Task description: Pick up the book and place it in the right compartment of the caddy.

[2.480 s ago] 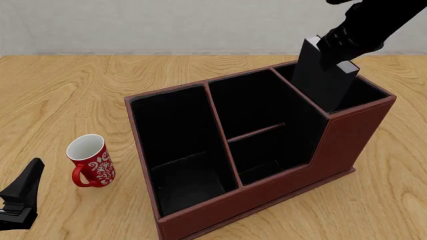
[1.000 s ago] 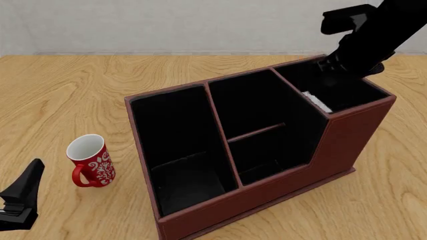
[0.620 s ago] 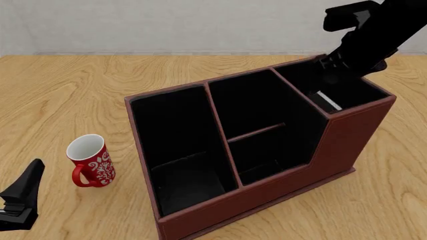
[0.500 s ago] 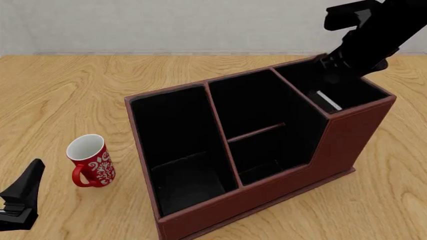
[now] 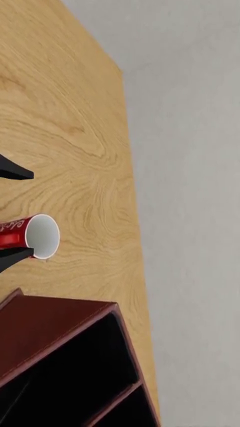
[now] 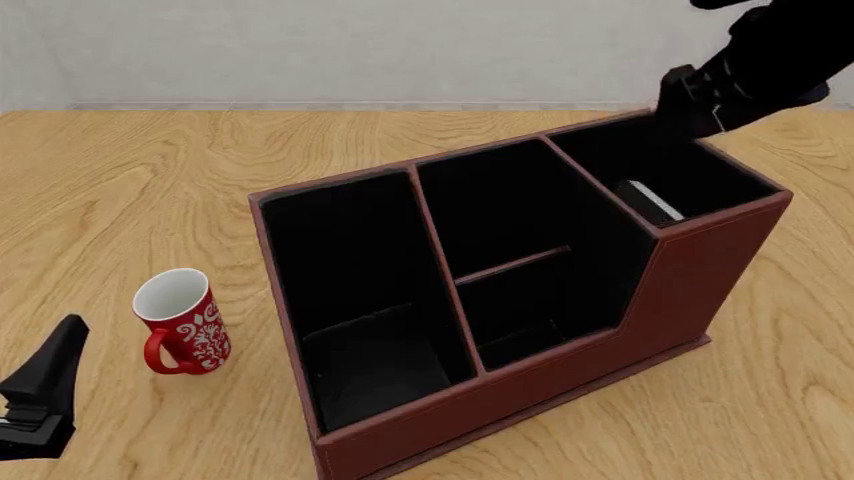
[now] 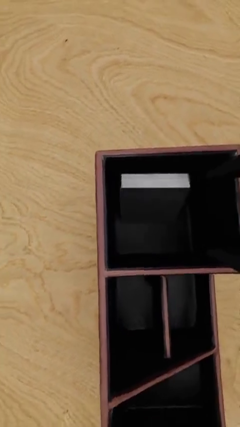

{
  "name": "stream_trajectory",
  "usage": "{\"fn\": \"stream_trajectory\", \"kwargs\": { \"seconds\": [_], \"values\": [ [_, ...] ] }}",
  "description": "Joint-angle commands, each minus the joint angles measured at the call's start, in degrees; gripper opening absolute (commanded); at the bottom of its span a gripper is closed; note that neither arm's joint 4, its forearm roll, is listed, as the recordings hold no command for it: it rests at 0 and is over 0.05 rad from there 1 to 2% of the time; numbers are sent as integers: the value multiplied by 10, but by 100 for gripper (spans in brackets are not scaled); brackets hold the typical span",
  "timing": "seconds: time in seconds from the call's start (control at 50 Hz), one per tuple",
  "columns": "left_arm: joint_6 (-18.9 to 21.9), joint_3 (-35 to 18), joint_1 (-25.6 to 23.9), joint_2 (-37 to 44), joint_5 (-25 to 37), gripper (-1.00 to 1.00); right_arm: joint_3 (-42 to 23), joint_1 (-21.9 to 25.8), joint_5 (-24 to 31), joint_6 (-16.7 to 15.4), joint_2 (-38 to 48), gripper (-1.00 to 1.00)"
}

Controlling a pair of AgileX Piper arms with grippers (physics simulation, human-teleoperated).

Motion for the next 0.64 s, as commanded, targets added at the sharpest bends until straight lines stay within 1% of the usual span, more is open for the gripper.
{"fn": "stream_trajectory", "kwargs": {
  "seconds": [0.02,0.04,0.14,0.22,0.28,0.32,0.38,0.42,0.46,0.48,0.5,0.52,0.56,0.6,0.62,0.64],
  "values": [
    [-3,0,-4,0,-7,100,-9,21,11,-6,-61,100],
    [-4,0,-3,0,-8,100,-7,31,11,0,-69,100],
    [-4,0,-2,0,-10,100,-8,35,11,-5,-95,100],
    [-3,0,2,0,-10,100,-13,51,11,2,-123,100],
    [5,0,3,0,-8,100,-12,53,11,-4,-142,100],
    [6,0,3,0,-8,100,-17,66,11,0,-157,100],
    [8,0,5,0,-7,100,-16,70,11,-6,-178,100],
    [12,0,5,0,-6,100,-6,89,11,-1,-199,100],
    [18,0,9,0,-2,100,-10,82,10,-14,-214,100],
    [18,0,9,0,-2,100,-10,82,10,-14,-214,100],
    [18,-1,10,0,-2,100,-11,98,10,-8,-234,100],
    [18,-1,10,0,-2,100,-11,98,10,-8,-234,100],
    [21,-1,10,1,0,100,0,94,2,-18,-254,100],
    [23,-3,9,1,1,100,17,104,-12,-17,-276,100],
    [23,-6,10,2,1,100,26,106,-21,-25,-288,100],
    [25,-9,10,3,2,100,32,114,-29,-18,-299,100]
  ]
}}
